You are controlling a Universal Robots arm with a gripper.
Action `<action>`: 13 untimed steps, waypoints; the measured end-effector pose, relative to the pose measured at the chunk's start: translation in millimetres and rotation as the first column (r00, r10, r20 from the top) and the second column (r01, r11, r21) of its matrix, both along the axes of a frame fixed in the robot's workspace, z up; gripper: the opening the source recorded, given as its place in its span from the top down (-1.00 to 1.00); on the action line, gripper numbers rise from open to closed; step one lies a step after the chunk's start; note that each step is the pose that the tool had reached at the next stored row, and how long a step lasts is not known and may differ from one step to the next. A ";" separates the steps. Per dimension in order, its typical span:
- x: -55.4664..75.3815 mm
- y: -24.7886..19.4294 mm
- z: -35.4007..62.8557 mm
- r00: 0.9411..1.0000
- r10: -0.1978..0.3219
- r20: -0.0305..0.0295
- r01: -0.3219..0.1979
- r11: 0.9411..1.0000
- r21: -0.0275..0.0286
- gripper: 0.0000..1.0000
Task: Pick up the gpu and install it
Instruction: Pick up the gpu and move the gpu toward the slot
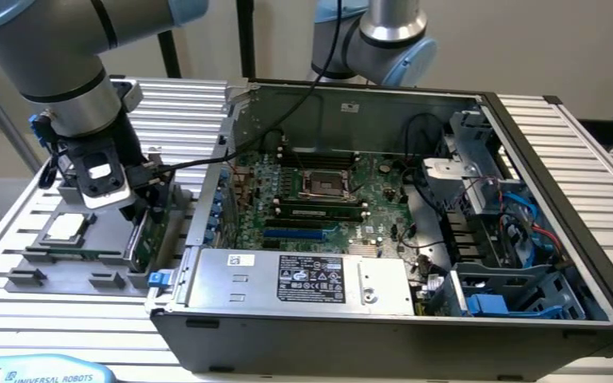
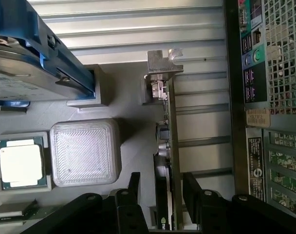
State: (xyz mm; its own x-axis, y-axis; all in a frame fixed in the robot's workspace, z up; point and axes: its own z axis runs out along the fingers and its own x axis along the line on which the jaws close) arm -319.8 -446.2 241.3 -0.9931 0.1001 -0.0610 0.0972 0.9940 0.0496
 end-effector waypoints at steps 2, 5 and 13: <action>0.0 1.1 -0.8 1.000 -0.004 0.001 0.004 1.000 0.000 0.04; 0.0 2.2 -2.3 1.000 -0.006 0.004 0.006 1.000 -0.001 0.04; -0.1 2.6 -5.1 1.000 -0.010 0.006 0.010 1.000 -0.006 0.08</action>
State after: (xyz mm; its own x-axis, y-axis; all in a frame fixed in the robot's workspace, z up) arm -319.8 -443.6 236.2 -0.9916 0.1100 -0.0674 0.1072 0.9933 0.0438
